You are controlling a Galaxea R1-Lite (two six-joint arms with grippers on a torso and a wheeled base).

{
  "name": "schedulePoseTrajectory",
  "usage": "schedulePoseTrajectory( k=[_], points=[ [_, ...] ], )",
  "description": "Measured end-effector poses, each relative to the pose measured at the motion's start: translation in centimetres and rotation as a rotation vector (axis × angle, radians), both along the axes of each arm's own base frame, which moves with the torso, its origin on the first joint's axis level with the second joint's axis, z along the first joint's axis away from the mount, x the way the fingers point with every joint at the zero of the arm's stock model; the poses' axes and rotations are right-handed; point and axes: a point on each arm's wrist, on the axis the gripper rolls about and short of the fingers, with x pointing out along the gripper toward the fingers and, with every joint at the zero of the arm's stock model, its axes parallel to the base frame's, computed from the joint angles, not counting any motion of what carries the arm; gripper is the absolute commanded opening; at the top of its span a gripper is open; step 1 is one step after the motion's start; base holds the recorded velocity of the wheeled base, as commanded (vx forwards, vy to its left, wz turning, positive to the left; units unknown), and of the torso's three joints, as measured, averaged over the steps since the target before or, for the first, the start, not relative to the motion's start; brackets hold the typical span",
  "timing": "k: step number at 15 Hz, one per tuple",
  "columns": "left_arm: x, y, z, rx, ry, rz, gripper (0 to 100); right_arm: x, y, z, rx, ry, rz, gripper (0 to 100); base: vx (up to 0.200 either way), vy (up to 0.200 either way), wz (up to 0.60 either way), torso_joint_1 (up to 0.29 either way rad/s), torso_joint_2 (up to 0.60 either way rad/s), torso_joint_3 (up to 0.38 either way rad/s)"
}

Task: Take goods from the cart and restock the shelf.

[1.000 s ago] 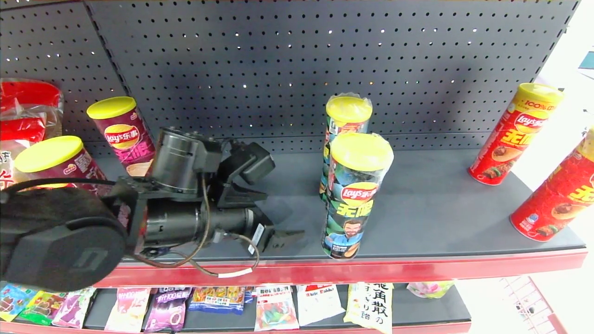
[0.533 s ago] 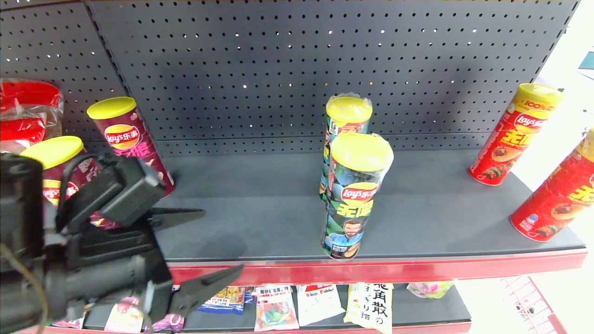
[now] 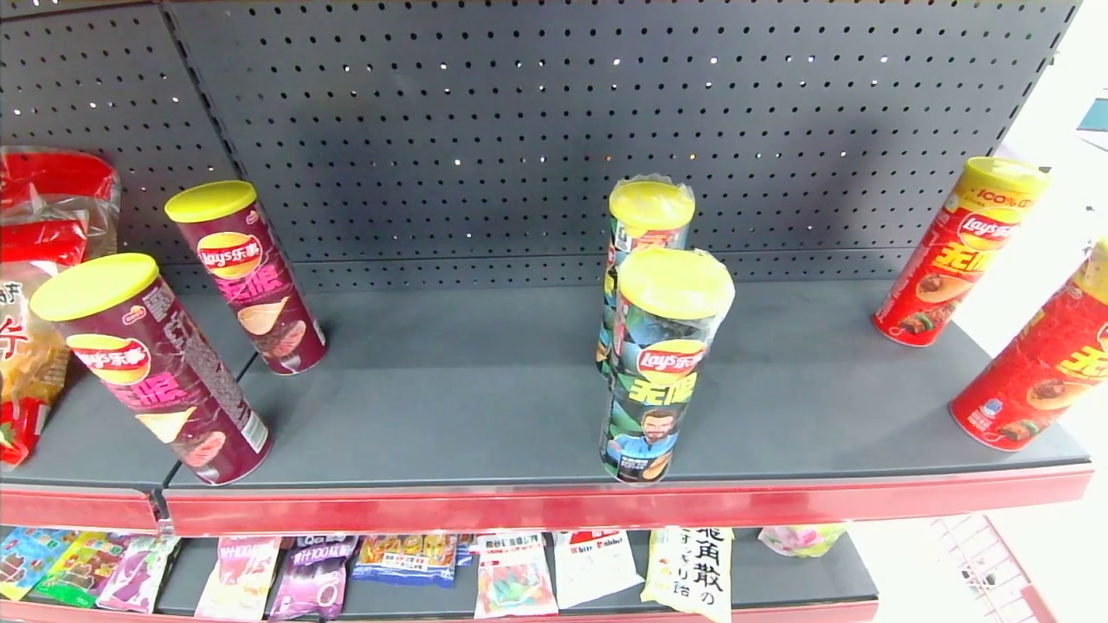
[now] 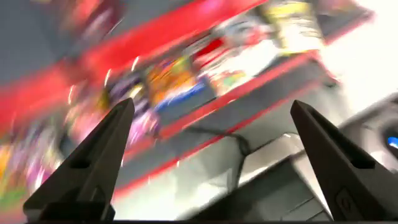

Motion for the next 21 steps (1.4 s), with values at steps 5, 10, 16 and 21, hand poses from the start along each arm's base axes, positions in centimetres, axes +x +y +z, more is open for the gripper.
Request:
schedulePoseTrajectory(
  k=[5, 10, 16, 21],
  points=[
    [-3.7, -1.1, -2.1, -0.092, -0.009, 0.55, 100, 0.0, 0.0, 0.0, -0.001, 0.0, 0.0, 100, 0.0, 0.0, 0.0, 0.0, 0.0, 0.0],
    [-1.4, -1.6, -3.7, -0.176, -0.394, 0.423, 100, 0.0, 0.0, 0.0, 0.023, 0.0, 0.0, 100, 0.0, 0.0, 0.0, 0.0, 0.0, 0.0],
    [-0.1, -1.0, -7.4, -0.092, -0.396, 0.619, 100, 0.0, 0.0, 0.0, 0.038, -0.002, -0.009, 100, 0.0, 0.0, 0.0, 0.0, 0.0, 0.0],
    [-0.1, -0.9, -7.7, -0.148, -0.353, 0.511, 100, 0.0, 0.0, 0.0, 0.037, -0.002, -0.007, 100, 0.0, 0.0, 0.0, 0.0, 0.0, 0.0]
  ],
)
